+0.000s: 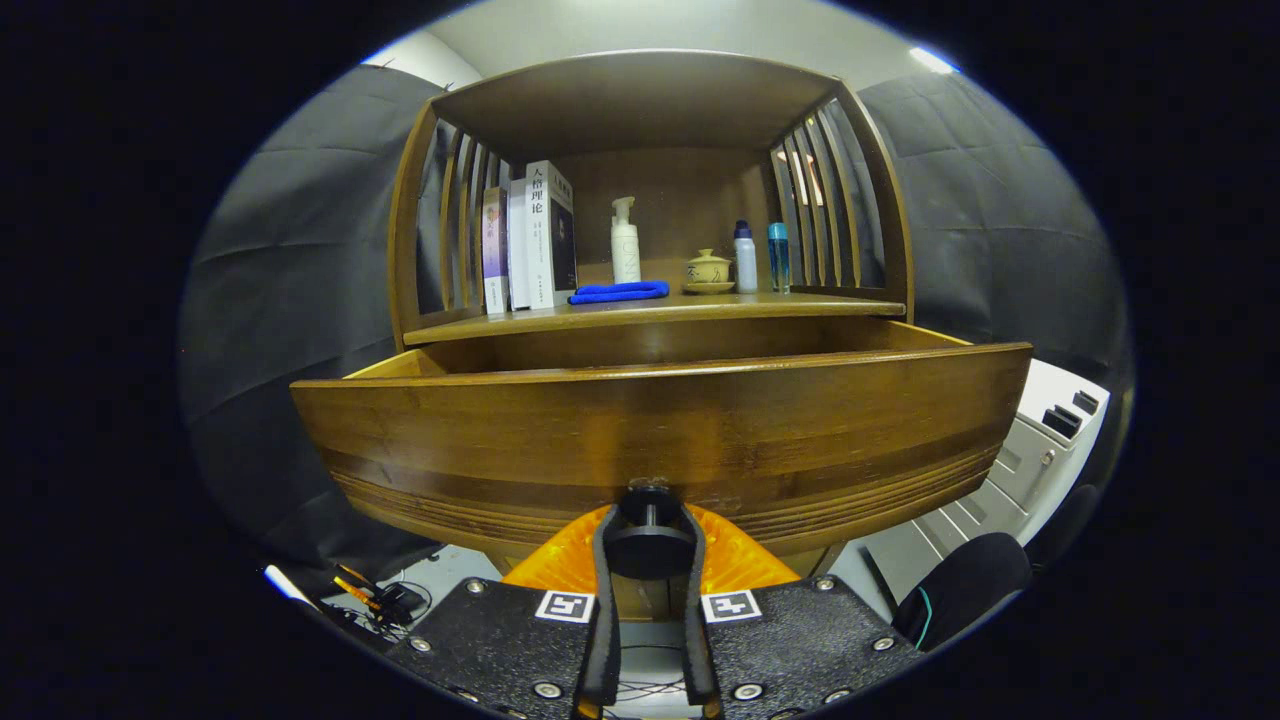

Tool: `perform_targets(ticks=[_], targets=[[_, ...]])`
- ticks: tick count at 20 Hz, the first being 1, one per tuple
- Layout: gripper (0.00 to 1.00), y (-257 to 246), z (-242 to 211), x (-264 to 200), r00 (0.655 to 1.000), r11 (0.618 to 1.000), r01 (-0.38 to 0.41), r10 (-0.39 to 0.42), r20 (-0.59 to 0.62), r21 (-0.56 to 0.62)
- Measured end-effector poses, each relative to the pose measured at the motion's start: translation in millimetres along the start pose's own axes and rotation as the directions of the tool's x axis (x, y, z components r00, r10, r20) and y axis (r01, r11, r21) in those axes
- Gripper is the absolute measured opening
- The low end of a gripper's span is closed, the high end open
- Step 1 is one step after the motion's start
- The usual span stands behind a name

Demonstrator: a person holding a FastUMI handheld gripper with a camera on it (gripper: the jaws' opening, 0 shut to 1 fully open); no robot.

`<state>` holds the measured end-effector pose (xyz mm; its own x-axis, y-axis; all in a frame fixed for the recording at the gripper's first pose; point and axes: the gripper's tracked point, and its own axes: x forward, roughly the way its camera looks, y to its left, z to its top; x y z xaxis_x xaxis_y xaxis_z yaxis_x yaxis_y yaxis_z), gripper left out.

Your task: Pull open the drawer, take out the items inside it, and place them on the countertop above the cabinet.

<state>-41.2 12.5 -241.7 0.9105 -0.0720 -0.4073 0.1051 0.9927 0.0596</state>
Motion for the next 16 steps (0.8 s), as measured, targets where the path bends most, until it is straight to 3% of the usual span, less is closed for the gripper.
perform_targets(ticks=[7, 12, 16], targets=[[0.25, 1.4, -6.0, -16.8, 1.0, 1.0, -0.008, 0.008, 0.008, -0.012], [0.64, 9.8, 5.6, -25.8, 0.997, 0.996, -0.075, 0.075, 0.017, 0.043], [0.95, 7.5, 52.4, -42.4, 0.988, 0.988, -0.129, 0.121, 0.093, 0.086]])
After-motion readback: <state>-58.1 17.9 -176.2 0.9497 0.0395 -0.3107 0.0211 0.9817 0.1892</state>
